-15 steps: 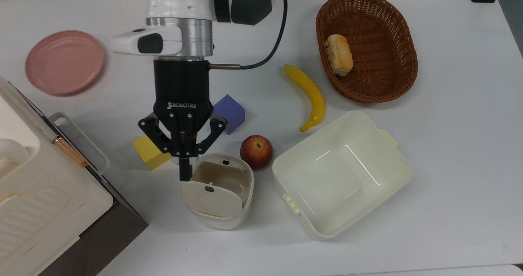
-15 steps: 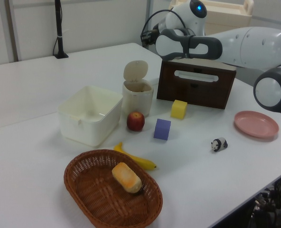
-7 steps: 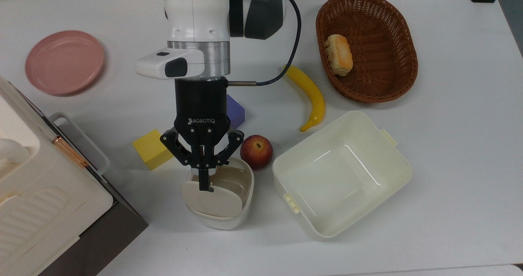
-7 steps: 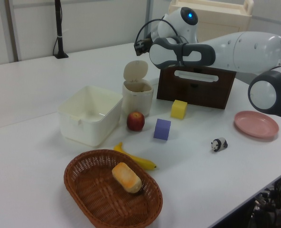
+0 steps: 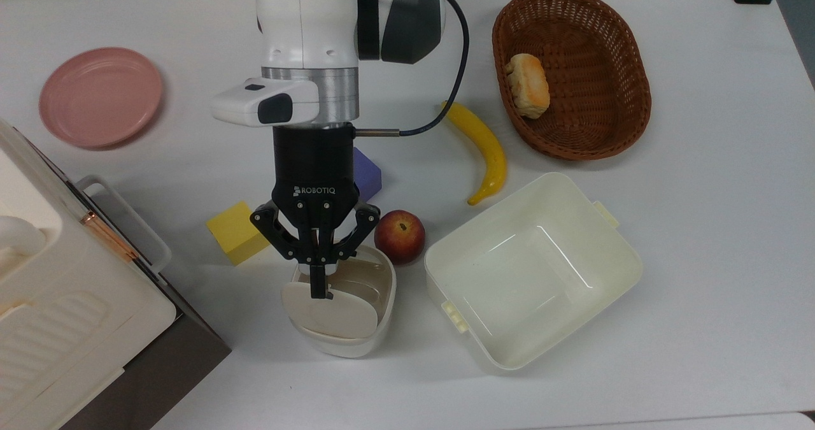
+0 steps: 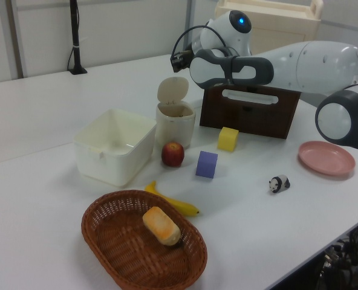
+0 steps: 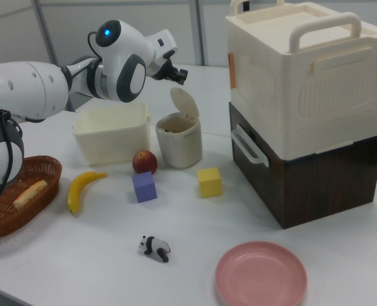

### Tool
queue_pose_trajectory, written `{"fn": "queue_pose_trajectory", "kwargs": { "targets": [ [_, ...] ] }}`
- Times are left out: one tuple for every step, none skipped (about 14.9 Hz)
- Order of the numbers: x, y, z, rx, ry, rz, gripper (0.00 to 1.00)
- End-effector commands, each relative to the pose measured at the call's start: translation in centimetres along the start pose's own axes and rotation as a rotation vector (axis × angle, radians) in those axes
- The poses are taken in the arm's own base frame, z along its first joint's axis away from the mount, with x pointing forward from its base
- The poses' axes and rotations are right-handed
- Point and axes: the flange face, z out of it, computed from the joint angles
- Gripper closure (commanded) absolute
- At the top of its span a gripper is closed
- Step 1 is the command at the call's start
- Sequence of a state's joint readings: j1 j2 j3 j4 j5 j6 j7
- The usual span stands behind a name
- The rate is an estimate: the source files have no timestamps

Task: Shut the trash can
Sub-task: 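Lower the gripper behind the open lid and push it forward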

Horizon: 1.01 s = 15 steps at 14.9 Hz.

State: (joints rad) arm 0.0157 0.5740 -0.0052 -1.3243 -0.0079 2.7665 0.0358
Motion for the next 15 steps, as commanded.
{"fn": "queue_pose_trajectory", "kwargs": {
  "targets": [
    [-0.6, 0.0, 1.0, -0.012, -0.001, -0.029, 0.99],
    [-0.7, 0.1, 1.2, -0.014, -0.003, -0.03, 0.99],
    [-0.8, 0.1, 1.3, -0.014, -0.004, -0.031, 0.99],
    [-0.9, 0.0, 1.3, -0.014, -0.006, -0.035, 0.99],
    [-0.9, 0.0, 1.3, -0.014, -0.006, -0.035, 0.99],
    [-0.9, 0.0, 1.3, -0.014, -0.006, -0.034, 0.99],
    [-0.9, 0.0, 1.4, -0.015, -0.007, -0.037, 0.99],
    [-0.9, 0.1, 1.3, -0.017, -0.006, -0.037, 0.99],
    [-0.8, 0.3, 1.2, -0.022, -0.006, -0.042, 0.99],
    [-0.7, 0.3, 1.0, -0.023, -0.004, -0.046, 0.99],
    [-1.0, 0.4, 1.2, -0.026, -0.012, -0.049, 0.99],
    [-1.5, 0.4, 1.5, -0.027, -0.022, -0.053, 0.99],
    [-1.6, 0.4, 1.6, -0.029, -0.024, -0.059, 0.99],
    [-1.7, 0.3, 1.6, -0.033, -0.026, -0.068, 0.99],
    [-2.1, 0.3, 1.9, -0.036, -0.035, -0.076, 0.99]
  ]
}}
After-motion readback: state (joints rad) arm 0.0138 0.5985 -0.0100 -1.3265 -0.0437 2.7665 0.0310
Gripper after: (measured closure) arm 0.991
